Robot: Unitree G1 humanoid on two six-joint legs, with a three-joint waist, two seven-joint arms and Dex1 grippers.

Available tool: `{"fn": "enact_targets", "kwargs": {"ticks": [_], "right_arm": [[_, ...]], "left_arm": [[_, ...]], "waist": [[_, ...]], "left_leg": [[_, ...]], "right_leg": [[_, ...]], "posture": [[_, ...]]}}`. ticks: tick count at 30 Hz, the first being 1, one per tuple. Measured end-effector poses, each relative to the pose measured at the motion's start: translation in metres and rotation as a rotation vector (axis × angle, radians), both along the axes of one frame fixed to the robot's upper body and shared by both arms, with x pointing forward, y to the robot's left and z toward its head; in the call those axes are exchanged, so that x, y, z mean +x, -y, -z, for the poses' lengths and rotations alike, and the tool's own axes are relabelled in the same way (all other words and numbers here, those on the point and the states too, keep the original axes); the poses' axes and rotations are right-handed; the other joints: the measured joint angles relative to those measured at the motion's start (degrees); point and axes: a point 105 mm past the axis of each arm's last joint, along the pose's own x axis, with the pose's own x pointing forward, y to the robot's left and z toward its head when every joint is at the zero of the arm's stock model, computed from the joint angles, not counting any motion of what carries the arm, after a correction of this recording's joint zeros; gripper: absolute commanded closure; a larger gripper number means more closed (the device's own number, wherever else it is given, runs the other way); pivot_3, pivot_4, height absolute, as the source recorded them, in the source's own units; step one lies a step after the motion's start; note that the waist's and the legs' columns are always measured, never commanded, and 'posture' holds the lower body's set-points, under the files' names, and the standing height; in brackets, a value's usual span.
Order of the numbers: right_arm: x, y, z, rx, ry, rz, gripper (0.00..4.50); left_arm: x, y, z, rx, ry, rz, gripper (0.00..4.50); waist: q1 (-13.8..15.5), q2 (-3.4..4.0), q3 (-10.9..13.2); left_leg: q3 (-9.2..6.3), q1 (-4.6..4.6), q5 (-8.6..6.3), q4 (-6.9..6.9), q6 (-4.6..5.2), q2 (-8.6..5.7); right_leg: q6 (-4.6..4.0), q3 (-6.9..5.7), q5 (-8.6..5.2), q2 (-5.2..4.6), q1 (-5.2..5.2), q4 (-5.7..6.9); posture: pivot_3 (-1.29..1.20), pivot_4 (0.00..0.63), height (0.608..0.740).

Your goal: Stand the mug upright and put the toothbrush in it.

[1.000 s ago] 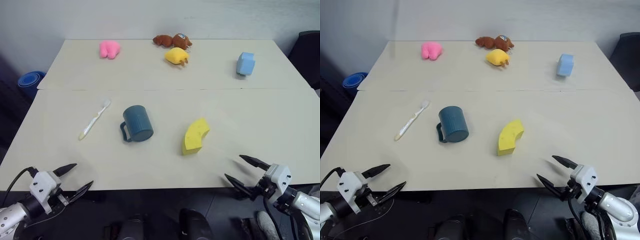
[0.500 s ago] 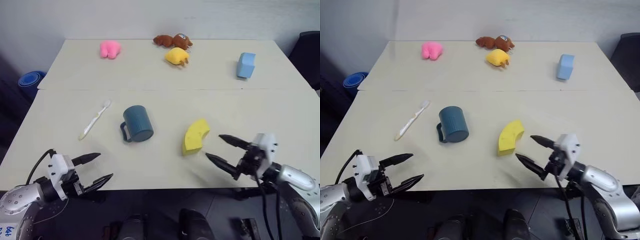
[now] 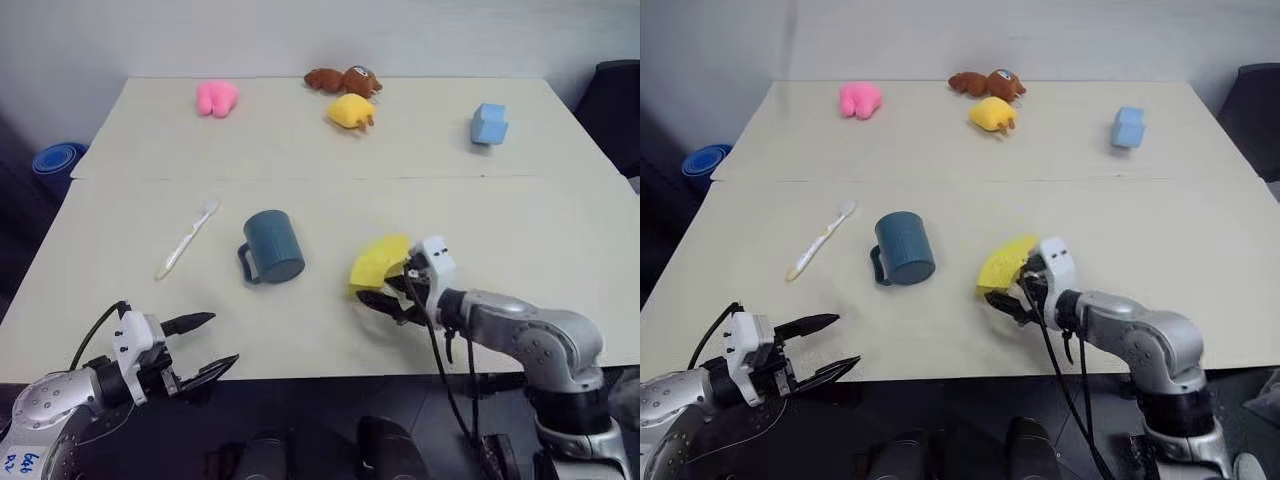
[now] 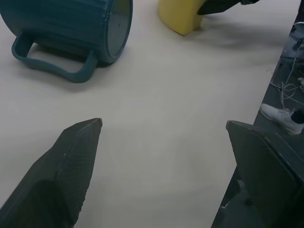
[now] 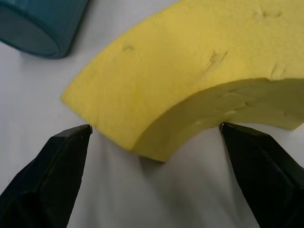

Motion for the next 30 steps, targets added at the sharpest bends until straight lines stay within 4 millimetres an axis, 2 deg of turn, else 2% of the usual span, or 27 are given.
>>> {"fn": "enact_targets", "kwargs": {"ticks": [3, 6, 10, 12, 14, 17, 20, 23, 27, 30], "right_arm": [[0.013, -0.011, -0.002, 0.024, -0.023, 0.007, 1.54], [0.021, -0.016, -0.001, -0.008, -0.016, 0.008, 2.33], [0.027, -0.016, 0.004, -0.026, -0.011, 0.034, 3.47], [0.022, -0.011, 0.006, -0.018, -0.015, -0.001, 4.10], [0.016, -0.006, 0.007, -0.010, -0.029, -0.044, 4.10], [0.003, 0.012, -0.003, -0.095, 0.031, -0.167, 3.52], [-0.002, 0.030, -0.033, -0.276, 0.236, -0.338, 2.49], [0.001, 0.018, -0.058, -0.341, 0.452, -0.535, 1.41], [0.017, 0.018, -0.066, -0.421, 0.532, -0.664, 0.01], [0.037, 0.012, -0.072, -0.515, 0.603, -0.756, 0.01]], "left_arm": [[0.001, 0.001, 0.000, -0.001, 0.004, -0.006, 0.00], [0.001, 0.003, 0.001, -0.007, 0.006, -0.010, 0.00], [0.003, 0.004, 0.002, -0.016, 0.011, -0.033, 0.00], [0.003, 0.004, 0.003, -0.012, 0.012, -0.041, 0.00], [0.003, 0.003, 0.003, -0.011, 0.013, -0.045, 0.00], [0.004, 0.003, 0.003, -0.012, 0.015, -0.047, 0.00], [0.005, 0.001, 0.004, -0.010, 0.014, -0.054, 0.00], [0.008, 0.002, 0.002, -0.008, 0.030, -0.051, 0.00], [0.011, 0.001, 0.000, -0.001, 0.049, -0.049, 0.00], [0.013, 0.000, 0.001, -0.007, 0.047, -0.050, 0.00]], "waist": [[-0.1, -0.03, 0.0], [-0.2, -0.04, 0.0], [-0.2, -0.17, -0.1], [-0.2, -0.17, -0.1], [-0.1, -0.17, -0.1], [0.1, -0.07, 0.0], [0.0, -0.08, 0.0], [-0.9, -0.21, 0.0], [-1.4, -0.21, 0.0], [-1.5, -0.20, 0.0]], "left_leg": [[0.04, 0.02, 0.00, 0.00, 0.00, 0.01], [0.14, 0.03, 0.00, -0.02, 0.00, 0.01], [0.51, 0.05, 0.00, -0.03, -0.01, 0.03], [0.52, 0.04, 0.00, -0.06, -0.01, 0.03], [0.53, 0.01, 0.00, -0.05, 0.00, 0.02], [0.56, -0.08, -0.02, 0.00, 0.04, -0.01], [0.63, -0.07, -0.01, -0.03, 0.06, 0.01], [0.78, 0.02, 0.01, -0.05, 0.02, 0.14], [0.80, 0.03, 0.00, -0.05, 0.02, 0.11], [0.82, 0.05, 0.01, -0.05, 0.02, 0.11]], "right_leg": [[0.00, 0.02, 0.00, 0.02, -0.01, 0.03], [0.00, 0.02, 0.00, 0.02, -0.04, 0.13], [0.00, 0.02, 0.00, 0.02, -0.04, 0.12], [0.00, 0.02, 0.00, 0.03, -0.05, 0.08], [0.00, 0.02, 0.00, 0.02, -0.07, 0.07], [0.01, 0.03, 0.00, 0.00, -0.07, -0.10], [0.01, 0.05, 0.00, 0.04, -0.04, -0.32], [0.00, 0.10, 0.00, 0.14, -0.03, -0.32], [0.02, 0.08, 0.01, 0.08, -0.07, -0.25], [0.02, 0.06, 0.01, 0.08, -0.06, -0.25]], "posture": [[0.00, 0.150, 0.740], [0.00, 0.150, 0.740], [0.00, 0.150, 0.740], [0.00, 0.150, 0.740], [0.00, 0.150, 0.740], [0.00, 0.150, 0.740], [0.00, 0.150, 0.740], [0.00, 0.150, 0.740], [0.00, 0.150, 0.740], [0.00, 0.150, 0.740]]}}
